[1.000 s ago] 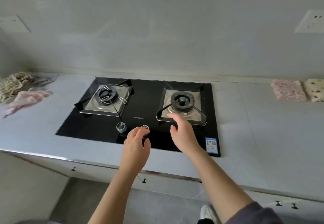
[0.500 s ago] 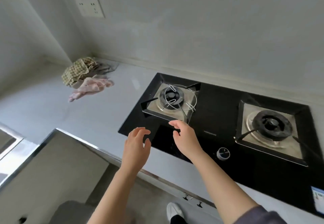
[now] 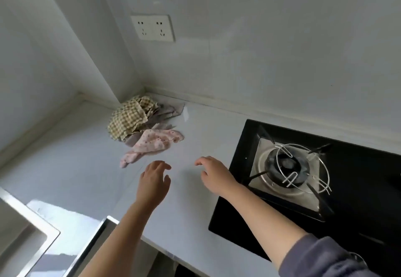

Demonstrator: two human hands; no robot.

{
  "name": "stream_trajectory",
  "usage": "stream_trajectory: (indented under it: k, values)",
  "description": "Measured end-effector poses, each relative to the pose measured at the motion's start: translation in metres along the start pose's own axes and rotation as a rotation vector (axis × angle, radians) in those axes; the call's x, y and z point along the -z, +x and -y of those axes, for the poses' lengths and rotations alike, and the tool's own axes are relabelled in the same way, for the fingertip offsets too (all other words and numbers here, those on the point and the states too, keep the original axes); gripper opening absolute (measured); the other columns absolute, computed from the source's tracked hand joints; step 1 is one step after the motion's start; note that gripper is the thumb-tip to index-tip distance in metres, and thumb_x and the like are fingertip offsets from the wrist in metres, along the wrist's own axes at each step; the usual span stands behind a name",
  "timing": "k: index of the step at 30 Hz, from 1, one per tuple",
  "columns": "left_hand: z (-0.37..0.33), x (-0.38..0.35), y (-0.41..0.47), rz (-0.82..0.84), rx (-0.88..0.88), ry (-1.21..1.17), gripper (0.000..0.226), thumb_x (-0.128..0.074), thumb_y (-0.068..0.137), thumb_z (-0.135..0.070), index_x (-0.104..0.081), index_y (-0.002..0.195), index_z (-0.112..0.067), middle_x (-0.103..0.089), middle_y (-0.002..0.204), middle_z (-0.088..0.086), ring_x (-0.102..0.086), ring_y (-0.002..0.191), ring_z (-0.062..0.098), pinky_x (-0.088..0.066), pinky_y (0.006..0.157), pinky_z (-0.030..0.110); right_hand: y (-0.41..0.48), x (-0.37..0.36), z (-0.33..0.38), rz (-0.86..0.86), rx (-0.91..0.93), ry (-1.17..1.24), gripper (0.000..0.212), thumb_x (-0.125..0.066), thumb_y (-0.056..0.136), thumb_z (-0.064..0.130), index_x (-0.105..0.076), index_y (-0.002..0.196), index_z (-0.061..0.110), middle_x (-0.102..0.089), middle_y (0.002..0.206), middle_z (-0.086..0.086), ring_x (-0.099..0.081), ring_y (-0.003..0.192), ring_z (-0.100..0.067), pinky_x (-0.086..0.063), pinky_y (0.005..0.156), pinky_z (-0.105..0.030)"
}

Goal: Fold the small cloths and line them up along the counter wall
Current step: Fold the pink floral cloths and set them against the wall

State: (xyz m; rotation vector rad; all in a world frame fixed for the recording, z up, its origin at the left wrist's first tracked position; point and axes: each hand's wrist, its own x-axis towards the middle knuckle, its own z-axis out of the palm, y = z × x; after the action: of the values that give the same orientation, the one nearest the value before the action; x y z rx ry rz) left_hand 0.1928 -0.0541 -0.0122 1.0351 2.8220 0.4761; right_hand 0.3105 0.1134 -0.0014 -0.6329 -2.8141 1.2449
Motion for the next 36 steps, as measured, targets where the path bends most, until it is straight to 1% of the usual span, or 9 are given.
stream_trajectory:
  k: [4,7,12,17,23,27,30,34,36]
  values:
    - [0.068,-0.013,0.097,0.035,-0.091,0.097,0.042,-0.064,0.079,-0.010,-0.058,0.121,-0.008,-0.051,0.134,0.014,-0.049,0.120,0.038,-0.043,0.092,0.049,0.090,-0.045,0.011,-0.069,-0.028,-0.080,0.047,-0.042,0.087,0.000,-0.052,0.131,0.016,-0.050,0.135,-0.004,-0.046,0.124,-0.023,-0.039,0.099,-0.032]
    - [0.107,-0.036,0.142,0.002,-0.178,0.173,0.037,-0.051,0.085,-0.025,-0.061,0.119,-0.012,-0.057,0.124,0.010,-0.053,0.115,0.036,-0.046,0.086,0.047,0.151,-0.084,0.012,-0.170,0.038,-0.171,0.056,-0.052,0.081,0.000,-0.049,0.135,0.016,-0.046,0.143,-0.005,-0.042,0.131,-0.026,-0.037,0.103,-0.037]
    - [0.142,-0.071,0.169,-0.186,-0.305,0.007,0.035,-0.037,0.083,-0.028,-0.062,0.101,-0.012,-0.057,0.098,0.006,-0.052,0.091,0.030,-0.046,0.075,0.042,0.212,-0.120,0.001,-0.452,0.037,-0.374,0.044,-0.070,0.068,0.018,-0.065,0.112,0.025,-0.065,0.105,0.002,-0.060,0.091,-0.028,-0.045,0.068,-0.036]
    - [0.150,-0.081,0.174,-0.336,-0.459,-0.025,0.023,-0.038,0.082,-0.023,-0.056,0.091,-0.011,-0.056,0.087,0.006,-0.053,0.081,0.029,-0.045,0.068,0.039,0.229,-0.128,-0.006,-0.548,0.117,-0.503,0.024,-0.060,0.083,0.015,-0.062,0.107,0.016,-0.057,0.110,-0.008,-0.054,0.101,-0.033,-0.040,0.079,-0.042]
    - [0.149,-0.078,0.165,-0.429,-0.629,-0.079,0.024,-0.036,0.079,-0.018,-0.053,0.089,-0.004,-0.062,0.088,0.014,-0.058,0.084,0.034,-0.048,0.067,0.044,0.206,-0.135,0.006,-0.612,0.108,-0.654,0.025,-0.047,0.093,0.021,-0.055,0.114,0.012,-0.055,0.120,-0.007,-0.046,0.114,-0.029,-0.034,0.086,-0.037]
    - [0.145,-0.068,0.140,-0.445,-0.741,-0.123,0.026,-0.047,0.076,-0.005,-0.056,0.099,0.000,-0.061,0.096,0.018,-0.057,0.090,0.036,-0.046,0.074,0.042,0.143,-0.152,0.013,-0.716,0.059,-0.448,0.016,-0.046,0.091,0.011,-0.052,0.106,0.010,-0.064,0.105,-0.011,-0.054,0.099,-0.034,-0.030,0.075,-0.037]
    - [0.151,-0.063,0.114,-0.421,-0.715,-0.159,0.028,-0.057,0.075,0.002,-0.061,0.103,-0.001,-0.059,0.099,0.019,-0.058,0.090,0.037,-0.046,0.073,0.041,0.087,-0.164,0.013,-0.791,0.028,-0.352,0.019,-0.050,0.087,0.006,-0.058,0.103,0.012,-0.066,0.098,-0.007,-0.056,0.093,-0.032,-0.035,0.078,-0.036]
    - [0.160,-0.046,0.084,-0.401,-0.586,-0.374,0.006,-0.065,0.080,-0.010,-0.062,0.086,-0.010,-0.055,0.081,0.002,-0.054,0.077,0.023,-0.037,0.063,0.031,0.034,-0.166,0.011,-0.902,0.093,-0.120,0.014,-0.054,0.085,0.000,-0.059,0.078,0.011,-0.055,0.081,-0.004,-0.052,0.079,-0.017,-0.035,0.067,-0.022]
    - [0.159,-0.033,0.071,-0.346,-0.518,-0.568,0.019,-0.062,0.083,-0.009,-0.050,0.069,-0.016,-0.047,0.066,-0.003,-0.045,0.064,0.017,-0.030,0.056,0.023,0.014,-0.159,0.017,-0.959,0.095,0.132,0.016,-0.051,0.087,-0.002,-0.057,0.078,0.010,-0.054,0.074,0.000,-0.051,0.068,-0.001,-0.034,0.062,-0.012]
